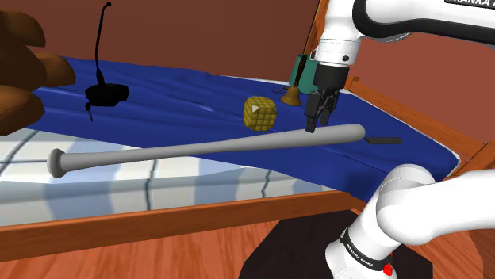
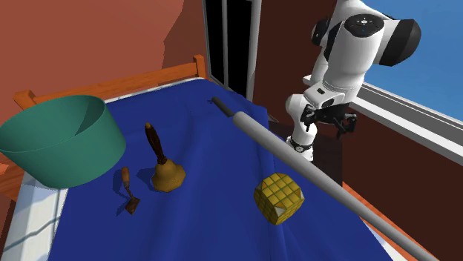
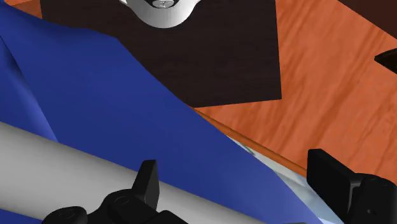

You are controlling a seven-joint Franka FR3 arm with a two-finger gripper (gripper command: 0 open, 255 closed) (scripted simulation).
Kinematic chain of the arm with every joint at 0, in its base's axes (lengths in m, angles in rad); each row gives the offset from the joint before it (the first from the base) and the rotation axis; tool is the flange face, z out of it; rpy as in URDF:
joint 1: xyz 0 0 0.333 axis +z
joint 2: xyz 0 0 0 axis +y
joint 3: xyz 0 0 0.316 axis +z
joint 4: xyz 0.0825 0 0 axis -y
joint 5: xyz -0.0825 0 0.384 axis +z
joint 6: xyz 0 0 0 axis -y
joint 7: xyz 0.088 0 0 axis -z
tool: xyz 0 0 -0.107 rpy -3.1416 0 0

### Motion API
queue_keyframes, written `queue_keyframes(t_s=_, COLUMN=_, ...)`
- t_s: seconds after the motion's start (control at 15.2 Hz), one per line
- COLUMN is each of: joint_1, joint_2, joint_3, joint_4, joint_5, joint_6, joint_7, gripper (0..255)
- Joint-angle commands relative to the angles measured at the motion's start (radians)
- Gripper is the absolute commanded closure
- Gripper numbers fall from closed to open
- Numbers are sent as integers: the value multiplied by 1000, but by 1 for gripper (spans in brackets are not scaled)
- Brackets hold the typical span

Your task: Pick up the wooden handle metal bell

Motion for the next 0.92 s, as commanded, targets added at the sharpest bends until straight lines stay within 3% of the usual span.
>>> queue_keyframes(t_s=0.0, joint_1=0, joint_2=0, joint_3=0, joint_4=0, joint_5=0, joint_6=0, joint_7=0, gripper=0)
queue_keyframes(t_s=0.86, joint_1=-96, joint_2=87, joint_3=-223, joint_4=-82, joint_5=-108, joint_6=486, joint_7=-212, gripper=0)
